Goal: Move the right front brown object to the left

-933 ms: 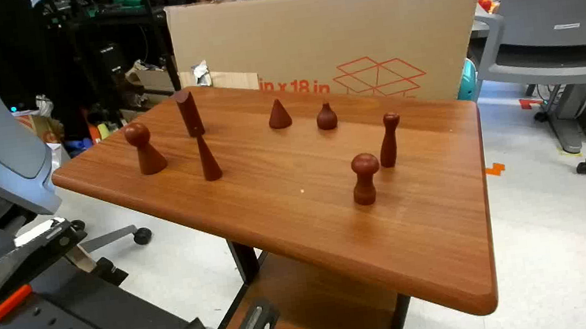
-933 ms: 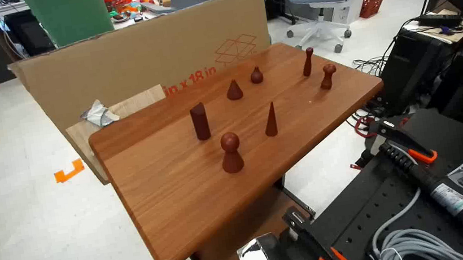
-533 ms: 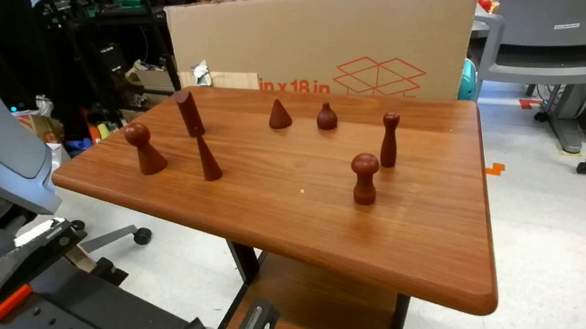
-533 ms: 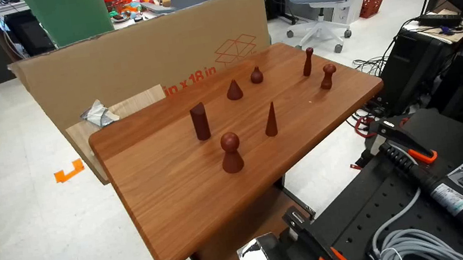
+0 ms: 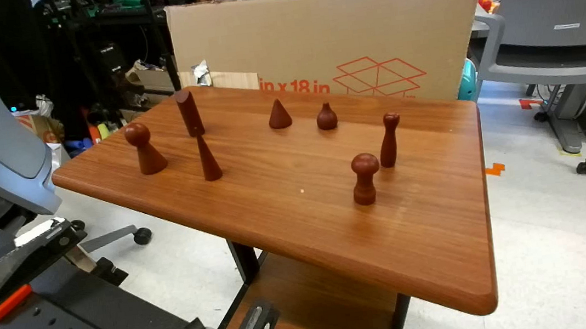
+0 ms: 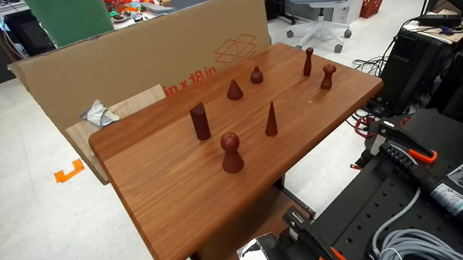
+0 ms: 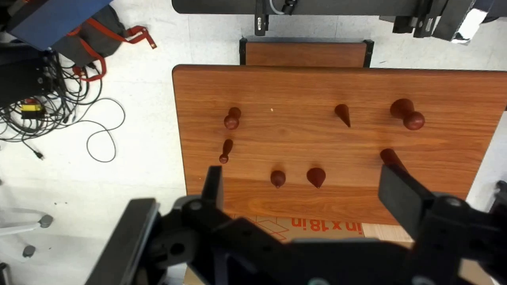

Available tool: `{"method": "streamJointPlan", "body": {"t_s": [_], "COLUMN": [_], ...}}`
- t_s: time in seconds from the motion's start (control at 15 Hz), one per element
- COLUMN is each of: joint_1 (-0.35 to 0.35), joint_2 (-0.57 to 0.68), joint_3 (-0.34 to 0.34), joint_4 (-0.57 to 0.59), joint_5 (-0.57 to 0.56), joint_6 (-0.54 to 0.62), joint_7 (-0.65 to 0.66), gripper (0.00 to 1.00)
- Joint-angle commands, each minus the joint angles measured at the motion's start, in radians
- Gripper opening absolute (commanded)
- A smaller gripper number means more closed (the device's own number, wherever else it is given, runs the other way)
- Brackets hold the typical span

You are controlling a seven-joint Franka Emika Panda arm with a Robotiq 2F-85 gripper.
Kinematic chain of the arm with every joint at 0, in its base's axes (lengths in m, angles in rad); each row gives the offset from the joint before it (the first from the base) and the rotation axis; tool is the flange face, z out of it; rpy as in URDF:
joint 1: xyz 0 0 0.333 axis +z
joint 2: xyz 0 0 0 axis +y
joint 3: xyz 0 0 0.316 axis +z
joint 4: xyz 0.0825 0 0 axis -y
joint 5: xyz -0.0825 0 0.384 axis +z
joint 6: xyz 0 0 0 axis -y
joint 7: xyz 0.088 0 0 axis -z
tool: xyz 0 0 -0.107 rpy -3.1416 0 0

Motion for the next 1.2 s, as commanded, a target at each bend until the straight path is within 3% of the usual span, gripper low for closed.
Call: {"method": "streamJointPlan", "body": {"t_s": [0.0, 0.33, 0.6, 1.13], "joint_1": [-0.017, -0.02, -0.035, -0.075], "joint_2": [0.188, 0.463, 0.682, 0.975], "joint_3": [-0.058, -0.097, -0.084, -0.064], "joint_4": [0.077, 0.183, 0.294, 0.432], "joint_5": [-0.001, 0.029, 0.044, 0.015], "joint_6": [0.086, 0.141, 0.124, 0.15], "joint_7": [-0.078, -0.178, -0.228, -0.169], "gripper": [1.0, 1.0, 1.0, 1.0]}}
